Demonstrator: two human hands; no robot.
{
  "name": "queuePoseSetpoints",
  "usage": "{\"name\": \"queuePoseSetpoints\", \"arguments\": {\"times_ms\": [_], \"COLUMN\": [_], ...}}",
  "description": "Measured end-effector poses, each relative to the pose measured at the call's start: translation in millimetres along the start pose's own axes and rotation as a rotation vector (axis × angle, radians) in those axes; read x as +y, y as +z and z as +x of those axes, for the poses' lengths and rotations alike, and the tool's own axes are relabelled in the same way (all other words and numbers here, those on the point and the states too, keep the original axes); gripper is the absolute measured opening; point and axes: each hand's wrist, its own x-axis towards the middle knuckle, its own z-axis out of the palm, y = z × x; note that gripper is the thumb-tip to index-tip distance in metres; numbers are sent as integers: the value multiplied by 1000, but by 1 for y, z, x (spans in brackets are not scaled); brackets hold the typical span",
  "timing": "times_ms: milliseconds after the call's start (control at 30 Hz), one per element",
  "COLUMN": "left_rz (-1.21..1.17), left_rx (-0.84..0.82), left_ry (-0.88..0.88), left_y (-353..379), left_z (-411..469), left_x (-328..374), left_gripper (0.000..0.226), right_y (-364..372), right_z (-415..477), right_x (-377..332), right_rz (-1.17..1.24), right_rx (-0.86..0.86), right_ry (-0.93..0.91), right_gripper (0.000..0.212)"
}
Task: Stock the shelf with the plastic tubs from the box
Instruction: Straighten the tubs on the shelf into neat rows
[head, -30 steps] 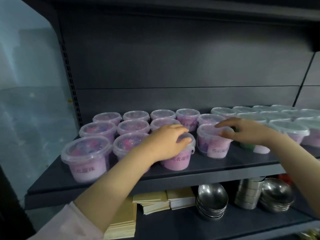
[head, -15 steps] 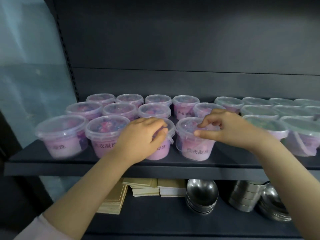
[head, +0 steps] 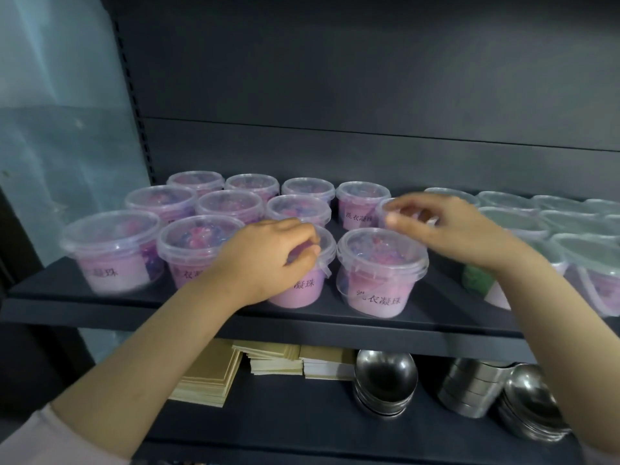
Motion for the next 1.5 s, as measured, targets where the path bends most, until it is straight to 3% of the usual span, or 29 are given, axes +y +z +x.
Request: {"name": "queuePoseSetpoints", "arguments": {"times_ms": [100,200,267,433,867,1033,1133,1267,1500], "left_rz": [60,108,104,91,90,91,92,70,58], "left_rx": [-59,-80,-65,-50,-13,-1,19,34,99], "left_ry": [-8,0,13,30,60,54,59,77,89], "left_y": [-6,-7,-6,-6,-2,0,2,4,7], "left_z": [9,14,13,14,12,11,10,5,2], "left_x": [1,1,0,-2,-5,-4,-3,-5,-2], "left_gripper": [39,42,46,54,50,50,41,33,21], "right_y": [-9,-7,-4,7,22,23,15,4,11], "right_z": [32,53,55,56,70,63,40,-9,-39], "right_x": [27,55,58,33,10,4,0,-9,-18], "right_rz": [-114,-302,-342,-239,-189,-142,-137,-210,-140], "right_rx": [33,-144,-178,-244,-404,-352,-248,-115,-141], "right_ry": [118,336,368,239,216,189,77,-49,34], "right_gripper": [44,57,61,47,65,60,49,50,30]}}
